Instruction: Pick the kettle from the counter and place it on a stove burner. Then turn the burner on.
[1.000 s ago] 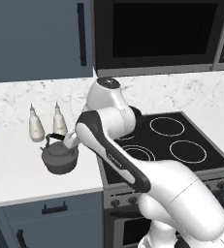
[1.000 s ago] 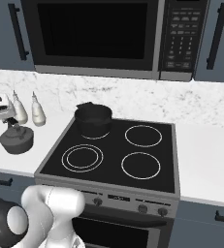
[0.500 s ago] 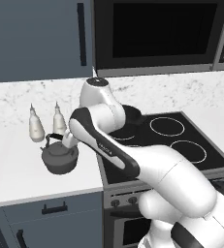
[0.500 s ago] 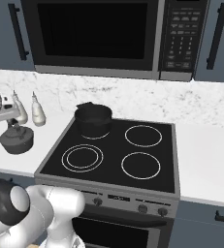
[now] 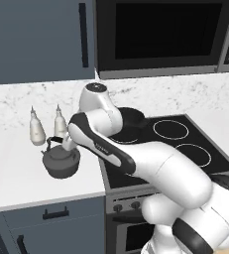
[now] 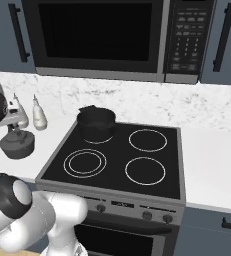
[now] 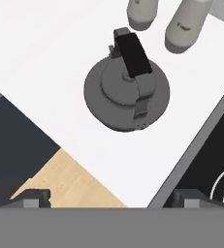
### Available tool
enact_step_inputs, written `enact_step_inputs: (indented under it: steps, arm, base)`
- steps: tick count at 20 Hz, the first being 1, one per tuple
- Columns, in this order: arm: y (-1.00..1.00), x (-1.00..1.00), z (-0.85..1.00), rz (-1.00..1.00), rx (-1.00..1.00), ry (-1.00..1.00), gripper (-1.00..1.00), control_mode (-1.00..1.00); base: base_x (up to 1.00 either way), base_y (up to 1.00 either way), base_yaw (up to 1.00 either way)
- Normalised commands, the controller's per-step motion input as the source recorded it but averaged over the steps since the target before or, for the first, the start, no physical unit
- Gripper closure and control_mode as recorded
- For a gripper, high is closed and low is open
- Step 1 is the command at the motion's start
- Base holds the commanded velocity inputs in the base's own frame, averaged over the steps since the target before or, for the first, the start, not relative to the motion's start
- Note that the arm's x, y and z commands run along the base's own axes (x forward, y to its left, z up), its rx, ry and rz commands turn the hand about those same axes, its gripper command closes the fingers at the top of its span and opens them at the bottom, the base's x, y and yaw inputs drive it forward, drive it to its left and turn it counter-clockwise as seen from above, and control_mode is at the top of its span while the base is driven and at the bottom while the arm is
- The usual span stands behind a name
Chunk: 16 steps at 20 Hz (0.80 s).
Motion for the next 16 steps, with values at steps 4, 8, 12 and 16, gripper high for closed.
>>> enact_step_inputs:
  steps: [4,8,12,16]
  arm:
    - [0.16,0.37,-0.24,0.0,0.0,0.0,-1.0,-1.0]
    - [0.14,0.45,-0.26,0.0,0.0,0.0,-1.0,-1.0]
    - [0.08,0.45,-0.3,0.0,0.0,0.0,-1.0,-1.0]
    - [0.02,0.42,-0.3,0.0,0.0,0.0,-1.0,-1.0]
  base:
    - [0.0,0.0,0.0]
    - [0.0,0.0,0.0]
    - [0.0,0.0,0.0]
    - [0.0,0.0,0.0]
